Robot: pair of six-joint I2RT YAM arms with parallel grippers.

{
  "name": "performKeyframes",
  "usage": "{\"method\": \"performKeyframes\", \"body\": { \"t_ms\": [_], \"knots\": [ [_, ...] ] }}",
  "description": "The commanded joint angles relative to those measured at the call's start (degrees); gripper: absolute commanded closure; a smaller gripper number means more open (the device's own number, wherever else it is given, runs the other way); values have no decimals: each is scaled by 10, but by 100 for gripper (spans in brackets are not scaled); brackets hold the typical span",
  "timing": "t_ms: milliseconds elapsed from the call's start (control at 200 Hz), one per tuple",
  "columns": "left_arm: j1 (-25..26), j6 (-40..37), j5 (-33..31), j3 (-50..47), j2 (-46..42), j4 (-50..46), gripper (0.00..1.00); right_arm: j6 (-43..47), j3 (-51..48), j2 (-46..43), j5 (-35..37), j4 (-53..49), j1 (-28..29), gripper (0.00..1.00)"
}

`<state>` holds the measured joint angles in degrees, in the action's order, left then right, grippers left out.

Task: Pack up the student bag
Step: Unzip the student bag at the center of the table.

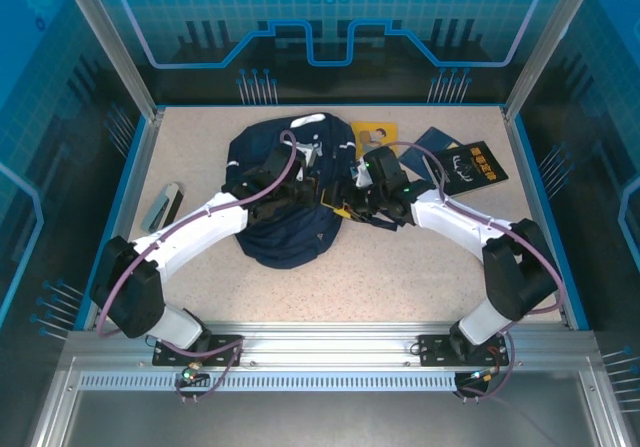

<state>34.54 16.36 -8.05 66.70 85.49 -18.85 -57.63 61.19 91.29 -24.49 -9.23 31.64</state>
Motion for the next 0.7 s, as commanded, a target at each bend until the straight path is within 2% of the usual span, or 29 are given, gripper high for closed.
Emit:
{"method": "performKeyframes", "body": {
  "t_ms": [0, 55, 160, 225, 275, 350, 410, 520, 695],
  "knots": [
    [-1, -9, 17, 9, -39, 61, 100, -15, 13, 20, -23, 4, 16, 53],
    [0, -6, 13, 13, -43, 53, 100, -23, 11, 25, -30, 16, 19, 59],
    [-1, 6, 2, 18, -54, 38, 99, -42, 1, 29, -42, 52, 22, 80],
    [-3, 20, -10, 20, -65, 24, 90, -61, -6, 27, -46, 84, 22, 92],
    [-7, 41, -21, 21, -74, 5, 74, -79, -11, 25, -45, 110, 22, 100],
    [-15, 84, -38, 27, -93, -48, 50, -112, -16, 21, -45, 155, 22, 100],
    [-19, 119, -45, 39, -110, -113, 40, -139, -17, 21, -42, 185, 22, 100],
    [-19, 178, -43, 31, -158, -194, 32, -183, -12, 26, -35, 233, 24, 100],
    [6, 238, -15, -48, -231, -204, 31, -211, 23, 49, -40, 244, 32, 100]
  ]
}}
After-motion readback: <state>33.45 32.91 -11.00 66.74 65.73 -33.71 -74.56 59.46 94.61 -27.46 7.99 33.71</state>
